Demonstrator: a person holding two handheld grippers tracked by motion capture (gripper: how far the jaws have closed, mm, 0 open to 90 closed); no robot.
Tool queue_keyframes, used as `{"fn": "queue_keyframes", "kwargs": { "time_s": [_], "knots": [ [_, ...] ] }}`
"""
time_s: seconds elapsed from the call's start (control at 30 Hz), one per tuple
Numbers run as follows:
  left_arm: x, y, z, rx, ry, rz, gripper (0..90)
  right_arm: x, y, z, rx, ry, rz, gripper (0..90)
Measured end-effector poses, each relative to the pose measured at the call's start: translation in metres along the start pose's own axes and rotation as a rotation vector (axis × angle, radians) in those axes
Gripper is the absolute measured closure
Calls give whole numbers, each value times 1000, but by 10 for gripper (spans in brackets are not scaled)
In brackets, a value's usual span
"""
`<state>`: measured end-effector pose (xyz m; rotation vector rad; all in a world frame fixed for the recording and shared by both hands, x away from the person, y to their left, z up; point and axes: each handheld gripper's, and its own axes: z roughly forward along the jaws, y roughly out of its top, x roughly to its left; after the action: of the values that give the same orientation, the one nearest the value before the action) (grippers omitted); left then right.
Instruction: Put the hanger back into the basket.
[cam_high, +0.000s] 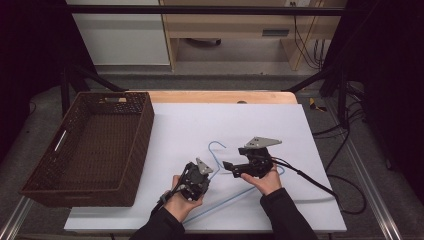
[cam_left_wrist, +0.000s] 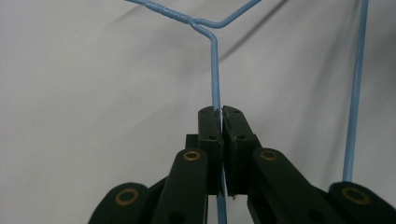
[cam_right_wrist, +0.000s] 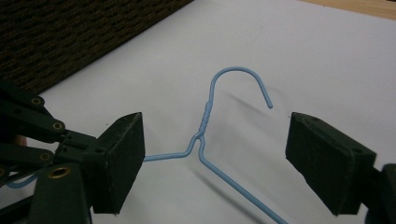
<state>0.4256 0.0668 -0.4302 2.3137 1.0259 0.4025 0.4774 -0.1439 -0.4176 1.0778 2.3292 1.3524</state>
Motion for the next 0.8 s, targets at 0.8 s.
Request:
{"fn": "queue_keyframes", "kwargs": {
  "time_s": [0.8],
  "knots": [
    [-4, 1, 0, 4, 0, 16, 870, 5, 3, 48, 94, 25, 59, 414]
  ]
}}
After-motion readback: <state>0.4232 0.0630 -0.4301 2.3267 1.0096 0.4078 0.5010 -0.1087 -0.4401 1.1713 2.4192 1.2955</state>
